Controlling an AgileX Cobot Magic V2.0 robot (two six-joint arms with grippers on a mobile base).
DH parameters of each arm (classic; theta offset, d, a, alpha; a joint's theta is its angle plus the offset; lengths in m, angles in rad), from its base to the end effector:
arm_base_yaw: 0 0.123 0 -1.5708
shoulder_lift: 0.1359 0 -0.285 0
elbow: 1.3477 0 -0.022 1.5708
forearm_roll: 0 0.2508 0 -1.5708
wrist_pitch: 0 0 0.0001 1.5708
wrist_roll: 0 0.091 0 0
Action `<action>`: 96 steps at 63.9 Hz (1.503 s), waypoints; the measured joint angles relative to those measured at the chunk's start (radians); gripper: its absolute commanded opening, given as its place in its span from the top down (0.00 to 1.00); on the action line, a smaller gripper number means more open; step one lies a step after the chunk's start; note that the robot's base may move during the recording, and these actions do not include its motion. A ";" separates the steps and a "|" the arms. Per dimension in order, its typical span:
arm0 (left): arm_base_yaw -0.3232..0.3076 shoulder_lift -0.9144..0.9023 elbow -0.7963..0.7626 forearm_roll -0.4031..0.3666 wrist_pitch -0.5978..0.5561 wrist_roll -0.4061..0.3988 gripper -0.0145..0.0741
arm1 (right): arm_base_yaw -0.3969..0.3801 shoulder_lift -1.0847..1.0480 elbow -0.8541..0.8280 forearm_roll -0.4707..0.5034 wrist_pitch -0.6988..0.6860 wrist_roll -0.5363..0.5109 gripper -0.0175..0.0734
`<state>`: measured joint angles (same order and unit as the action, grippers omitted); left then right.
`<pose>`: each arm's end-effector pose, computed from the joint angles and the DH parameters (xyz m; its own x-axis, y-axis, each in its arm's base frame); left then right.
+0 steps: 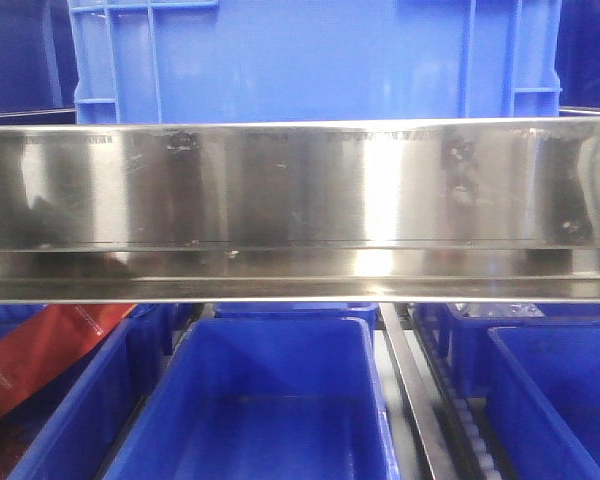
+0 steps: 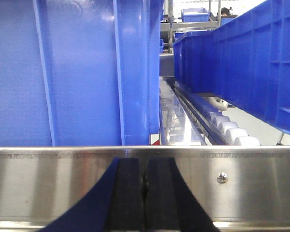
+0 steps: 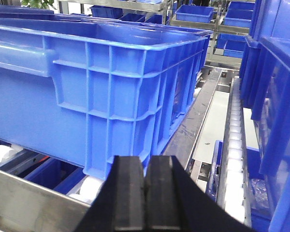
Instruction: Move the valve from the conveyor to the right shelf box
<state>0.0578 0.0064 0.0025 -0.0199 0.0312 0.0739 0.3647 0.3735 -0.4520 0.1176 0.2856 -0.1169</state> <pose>0.0570 0.0032 0.2092 0.0439 0.0566 -0.9974 -0.0596 0.9968 0.0539 0.0785 0.0332 0.3142 -0.1085 -0.0457 -0.9930 -0.3876 0.9218 -0.0001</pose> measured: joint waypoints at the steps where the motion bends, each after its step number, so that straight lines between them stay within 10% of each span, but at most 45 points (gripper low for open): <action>1: 0.000 0.000 0.000 0.000 0.000 0.000 0.96 | 0.000 0.000 0.000 0.000 0.000 0.000 0.99; 52: 0.000 -0.002 0.000 0.000 -0.006 0.000 0.96 | -0.014 0.000 0.000 -0.010 -0.013 -0.002 0.99; 79: 0.000 -0.002 0.000 0.000 -0.006 0.000 0.96 | -0.335 -0.203 0.208 -0.020 -0.095 0.056 0.99; 96: 0.000 -0.002 0.000 0.000 -0.006 0.000 0.96 | -0.379 -0.359 0.422 -0.020 -0.153 0.082 0.99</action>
<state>0.0578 0.0048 0.0025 -0.0199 0.0253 0.0739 -0.0141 0.0149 -0.0304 0.0973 0.1326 -0.0352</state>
